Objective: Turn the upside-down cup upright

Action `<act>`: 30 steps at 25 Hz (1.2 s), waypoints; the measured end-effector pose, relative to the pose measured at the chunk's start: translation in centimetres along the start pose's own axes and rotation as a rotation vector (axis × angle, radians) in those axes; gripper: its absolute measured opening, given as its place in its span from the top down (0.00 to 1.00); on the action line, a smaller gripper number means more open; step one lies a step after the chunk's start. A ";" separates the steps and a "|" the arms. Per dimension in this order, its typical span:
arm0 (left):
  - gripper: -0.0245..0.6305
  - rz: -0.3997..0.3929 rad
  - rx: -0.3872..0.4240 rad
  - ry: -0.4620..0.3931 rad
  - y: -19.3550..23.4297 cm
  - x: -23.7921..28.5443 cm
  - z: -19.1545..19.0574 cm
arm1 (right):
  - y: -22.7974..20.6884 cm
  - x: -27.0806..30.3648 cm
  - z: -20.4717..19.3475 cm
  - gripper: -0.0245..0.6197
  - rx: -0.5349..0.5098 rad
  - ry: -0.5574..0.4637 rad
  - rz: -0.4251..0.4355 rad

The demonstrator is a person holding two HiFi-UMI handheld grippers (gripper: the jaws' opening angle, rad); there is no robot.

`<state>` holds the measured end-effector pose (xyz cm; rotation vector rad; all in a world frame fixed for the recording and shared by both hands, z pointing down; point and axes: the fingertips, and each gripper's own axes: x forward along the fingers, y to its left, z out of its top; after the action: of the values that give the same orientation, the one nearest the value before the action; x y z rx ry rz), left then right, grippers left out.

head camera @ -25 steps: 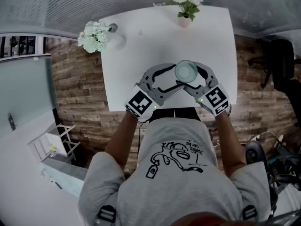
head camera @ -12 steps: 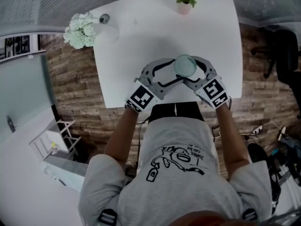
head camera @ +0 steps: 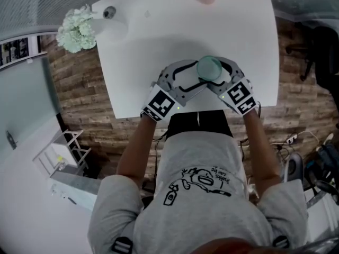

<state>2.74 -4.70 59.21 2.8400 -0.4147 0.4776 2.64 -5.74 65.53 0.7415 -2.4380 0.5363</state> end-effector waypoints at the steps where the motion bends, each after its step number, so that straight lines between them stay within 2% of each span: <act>1: 0.55 0.000 0.000 0.002 0.0 0.1 -0.2 | -0.1 0.1 -0.2 0.41 -0.002 0.006 0.000; 12: 0.55 0.004 -0.023 0.005 0.7 1.3 -2.7 | -0.9 1.6 -2.5 0.41 0.004 0.057 0.001; 30: 0.54 0.030 0.000 0.009 0.2 1.7 -4.3 | -0.7 2.3 -3.9 0.41 -0.007 0.071 -0.009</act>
<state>2.99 -4.16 63.76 2.8347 -0.4563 0.4958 2.85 -5.17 70.10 0.7181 -2.3692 0.5406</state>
